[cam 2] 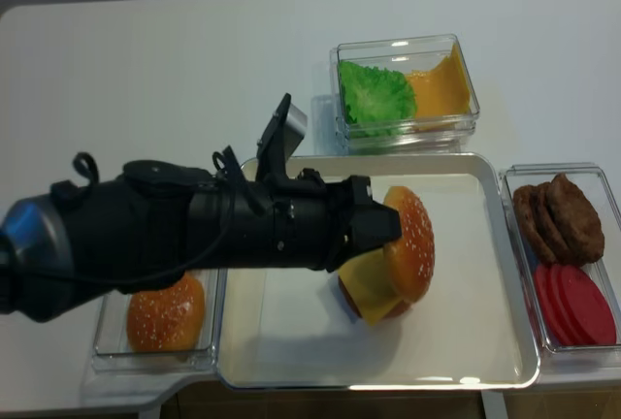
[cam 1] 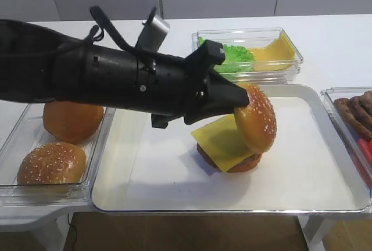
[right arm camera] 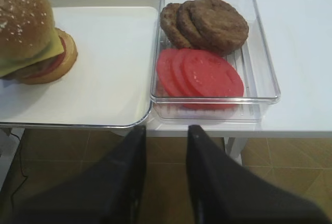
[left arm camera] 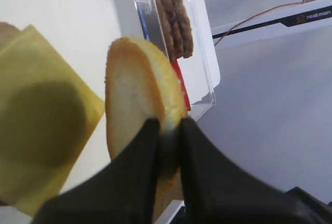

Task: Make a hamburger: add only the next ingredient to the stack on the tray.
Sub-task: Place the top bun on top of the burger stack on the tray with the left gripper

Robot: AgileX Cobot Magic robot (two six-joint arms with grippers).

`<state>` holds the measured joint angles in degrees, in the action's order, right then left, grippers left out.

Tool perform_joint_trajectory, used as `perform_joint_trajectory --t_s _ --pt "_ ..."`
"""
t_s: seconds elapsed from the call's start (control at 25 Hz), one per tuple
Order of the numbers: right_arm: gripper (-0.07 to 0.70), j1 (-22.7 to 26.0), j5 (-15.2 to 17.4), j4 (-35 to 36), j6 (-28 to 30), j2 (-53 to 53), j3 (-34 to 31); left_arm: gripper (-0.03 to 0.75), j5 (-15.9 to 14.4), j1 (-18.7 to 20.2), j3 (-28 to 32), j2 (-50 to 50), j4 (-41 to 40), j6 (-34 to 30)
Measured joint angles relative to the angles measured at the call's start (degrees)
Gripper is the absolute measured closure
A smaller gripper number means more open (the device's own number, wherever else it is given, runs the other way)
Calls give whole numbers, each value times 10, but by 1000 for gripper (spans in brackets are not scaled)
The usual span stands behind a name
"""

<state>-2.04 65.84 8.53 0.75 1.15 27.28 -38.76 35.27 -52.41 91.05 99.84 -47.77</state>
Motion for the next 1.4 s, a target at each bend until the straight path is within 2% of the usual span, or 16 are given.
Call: perform_joint_trajectory --t_s 0.6,0.92,1.12,1.4 --pt "429 0 0 0 0 0 0 636 -9 -18 0 7 0 0" --pt "477 0 0 0 0 0 0 636 -17 -20 0 7 0 -1" --pt "512 0 0 0 0 0 0 636 -2 -20 12 8 0 -4" --pt "548 0 0 0 0 0 0 636 3 -20 12 8 0 -10"
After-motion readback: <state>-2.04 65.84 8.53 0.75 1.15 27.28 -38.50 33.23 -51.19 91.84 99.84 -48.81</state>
